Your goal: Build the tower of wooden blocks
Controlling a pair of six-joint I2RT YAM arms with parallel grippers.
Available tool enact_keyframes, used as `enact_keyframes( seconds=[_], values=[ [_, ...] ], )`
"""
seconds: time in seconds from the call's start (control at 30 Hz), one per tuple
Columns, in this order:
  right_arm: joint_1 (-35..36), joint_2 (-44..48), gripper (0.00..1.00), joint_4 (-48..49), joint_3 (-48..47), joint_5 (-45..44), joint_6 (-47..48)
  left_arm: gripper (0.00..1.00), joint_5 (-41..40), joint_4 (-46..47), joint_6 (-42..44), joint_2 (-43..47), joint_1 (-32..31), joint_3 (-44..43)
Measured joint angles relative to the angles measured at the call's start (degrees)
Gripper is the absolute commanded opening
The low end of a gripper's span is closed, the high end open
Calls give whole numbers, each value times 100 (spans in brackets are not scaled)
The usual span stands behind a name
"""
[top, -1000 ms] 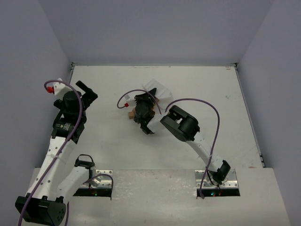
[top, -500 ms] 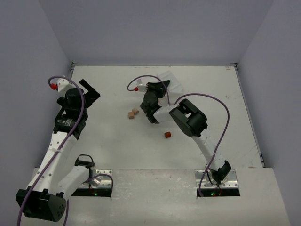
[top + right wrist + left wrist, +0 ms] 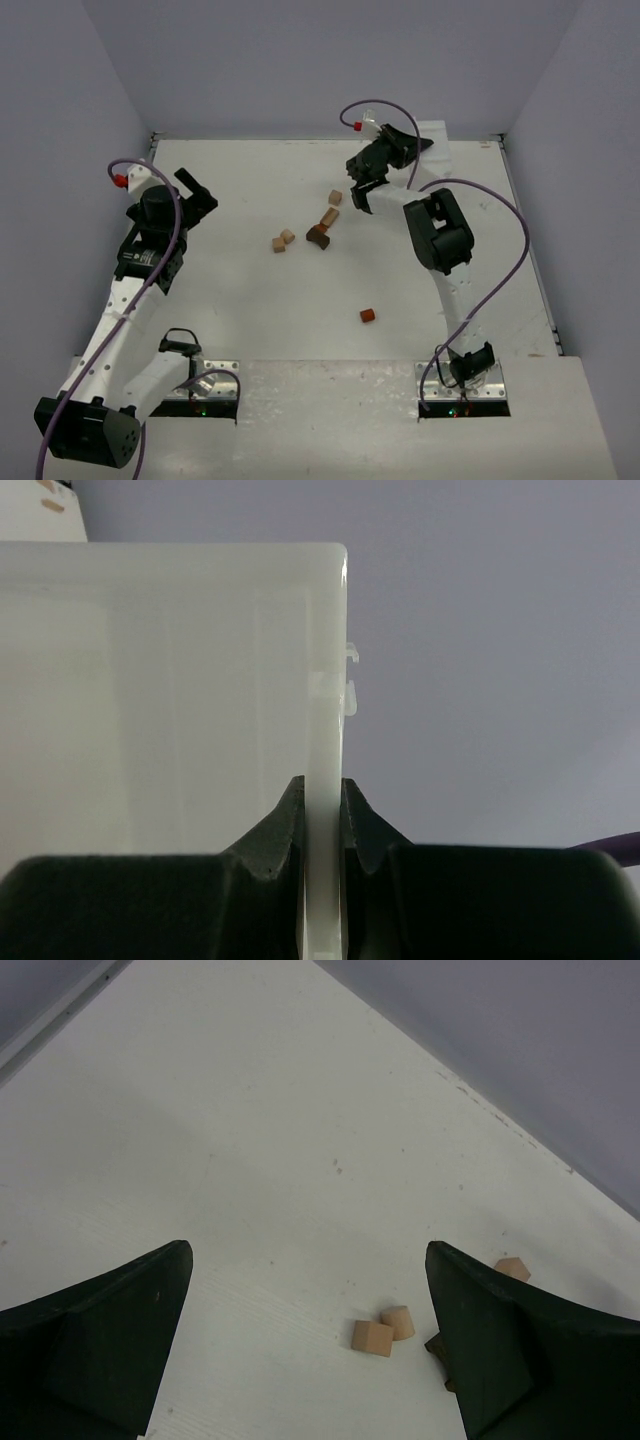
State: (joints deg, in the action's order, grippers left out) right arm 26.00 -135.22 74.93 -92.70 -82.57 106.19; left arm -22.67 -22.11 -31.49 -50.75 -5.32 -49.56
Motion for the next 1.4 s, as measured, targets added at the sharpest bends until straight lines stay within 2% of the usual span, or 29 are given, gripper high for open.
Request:
enact_keyframes(
  seconds=[0.13, 0.17, 0.2, 0.27, 0.33, 0.4, 0.47, 0.57, 0.67, 0.73, 0.8, 0.93, 1.03, 1.17, 1.33, 1.4],
  values=[
    [39, -244, 0, -91, -188, 311, 432, 100, 38, 6, 18, -3, 0, -30],
    [74, -191, 0, -389, -158, 410, 372, 100, 64, 5, 24, -3, 0, -36],
    [107, -3, 0, -1107, -52, 571, 116, 100, 93, 10, 34, -3, 0, -39],
    [202, 590, 0, -3854, -2, 1241, -1271, 100, 146, 6, 57, -3, 0, -40],
    [296, 1178, 0, -6194, -10, 2419, -2527, 100, 196, 21, 84, -4, 0, -40],
    [420, 1786, 0, -8044, -422, 3661, -3746, 100, 238, 38, 108, -4, 0, -40],
    [451, 1906, 0, -9479, -1442, 4974, -5058, 100, 297, 53, 123, -5, 0, -40],
    [263, 1700, 0, -10760, -3144, 6396, -6816, 100, 447, 91, 145, -29, 0, -40],
    [-200, 1394, 0, -11155, -4120, 7172, -8196, 100, 537, 134, 165, -67, 0, -40],
    [-656, 1187, 0, -11307, -4278, 7670, -9183, 100, 578, 139, 169, -87, 0, -40],
    [-1161, 969, 0, -11286, -4082, 8164, -10181, 100, 610, 146, 169, -106, 0, -40],
    [-2120, 539, 0, -10968, -3113, 8932, -11845, 100, 681, 187, 170, -160, 0, -40],
    [-2554, 23, 1, -10939, -2938, 8994, -12559, 100, 690, 216, 171, -214, 0, -40],
    [-2559, -620, 3, -10834, -3210, 8994, -13248, 100, 680, 229, 171, -244, 0, -40],
    [-2292, -823, 12, -10547, -3226, 8905, -13783, 100, 663, 255, 169, -296, 0, -40],
    [-2206, -829, 22, -10436, -3226, 8883, -13918, 100, 658, 260, 169, -326, 0, -40]
  ],
)
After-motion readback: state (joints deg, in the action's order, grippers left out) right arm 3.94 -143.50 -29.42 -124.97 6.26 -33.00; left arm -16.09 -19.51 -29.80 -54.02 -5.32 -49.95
